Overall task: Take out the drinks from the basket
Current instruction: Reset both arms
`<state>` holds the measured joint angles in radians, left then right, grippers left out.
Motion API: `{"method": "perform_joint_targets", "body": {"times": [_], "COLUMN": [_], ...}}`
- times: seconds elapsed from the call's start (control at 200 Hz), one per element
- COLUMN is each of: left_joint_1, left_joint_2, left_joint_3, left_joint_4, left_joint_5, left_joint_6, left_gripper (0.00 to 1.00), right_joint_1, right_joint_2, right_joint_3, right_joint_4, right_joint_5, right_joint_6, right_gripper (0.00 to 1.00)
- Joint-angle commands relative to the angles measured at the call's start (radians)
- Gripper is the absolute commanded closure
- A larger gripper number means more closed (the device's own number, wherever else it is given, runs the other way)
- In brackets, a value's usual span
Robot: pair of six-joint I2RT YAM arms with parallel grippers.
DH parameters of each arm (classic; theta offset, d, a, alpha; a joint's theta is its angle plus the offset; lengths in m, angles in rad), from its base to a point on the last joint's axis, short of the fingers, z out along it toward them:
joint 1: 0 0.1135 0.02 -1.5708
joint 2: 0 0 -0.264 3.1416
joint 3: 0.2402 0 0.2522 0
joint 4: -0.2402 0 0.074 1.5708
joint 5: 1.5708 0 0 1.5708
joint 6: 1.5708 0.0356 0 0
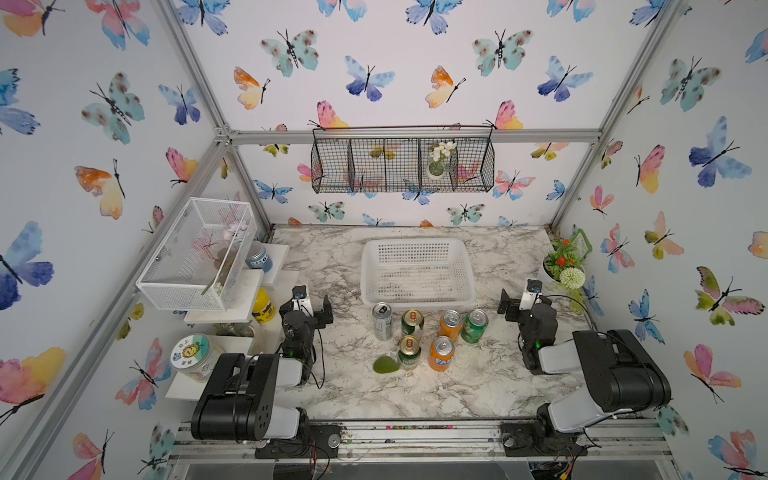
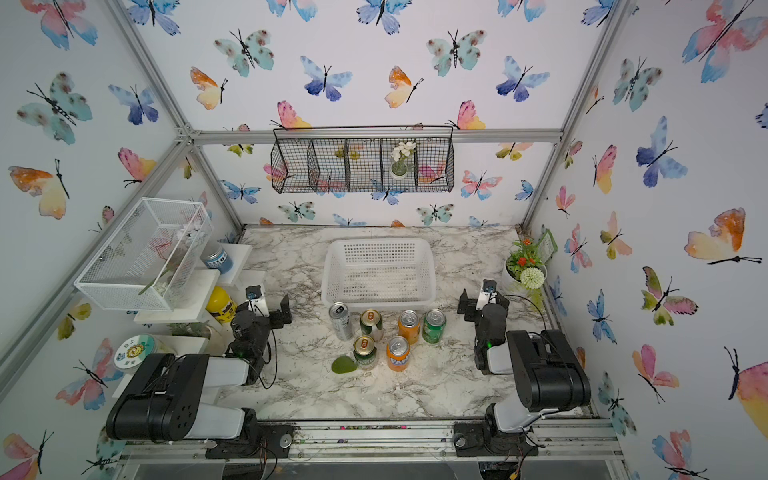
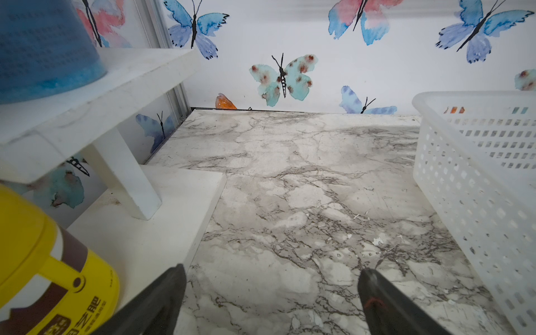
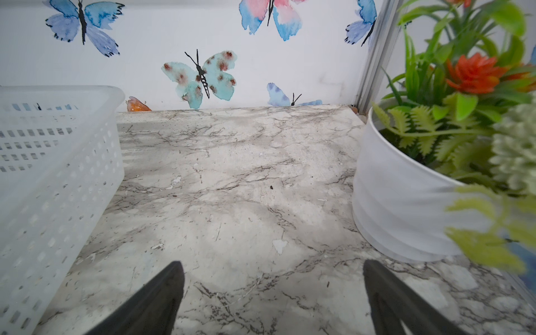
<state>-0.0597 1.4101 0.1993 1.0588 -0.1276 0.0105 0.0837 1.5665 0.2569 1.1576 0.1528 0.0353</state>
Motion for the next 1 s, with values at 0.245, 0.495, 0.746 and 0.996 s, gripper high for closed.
{"method": "perform_joint_targets", "body": {"times": [0.245, 0.495, 0.746, 0.996], "left_joint_1": [0.006, 0.006, 0.005, 0.006], "left_joint_2": [0.001, 0.002, 0.001, 0.003], "left_joint_3": [0.005, 0.005, 0.006, 0.006], "left_joint_4": [0.03, 0.03, 0.029, 0.029], "left_joint_5": [0.026, 0.026, 0.025, 0.028], "left_joint_6": [-0.004, -0.004, -0.005, -0.005], "left_gripper": [0.01, 0.01, 0.01, 0.01], "right_joint_1": [-0.007, -0.007, -0.007, -0.007], "right_joint_2": [0.007, 0.008, 0.007, 0.007], "right_joint_3": [0.004, 0.004, 0.003, 0.003], "right_joint_4": [0.018, 0.018, 0.017, 0.018], "right_joint_5": [-0.015, -0.014, -0.015, -0.015], "right_joint_6": [-0.005, -0.005, -0.005, -0.004], "right_gripper": [0.01, 0.01, 0.01, 0.01]}}
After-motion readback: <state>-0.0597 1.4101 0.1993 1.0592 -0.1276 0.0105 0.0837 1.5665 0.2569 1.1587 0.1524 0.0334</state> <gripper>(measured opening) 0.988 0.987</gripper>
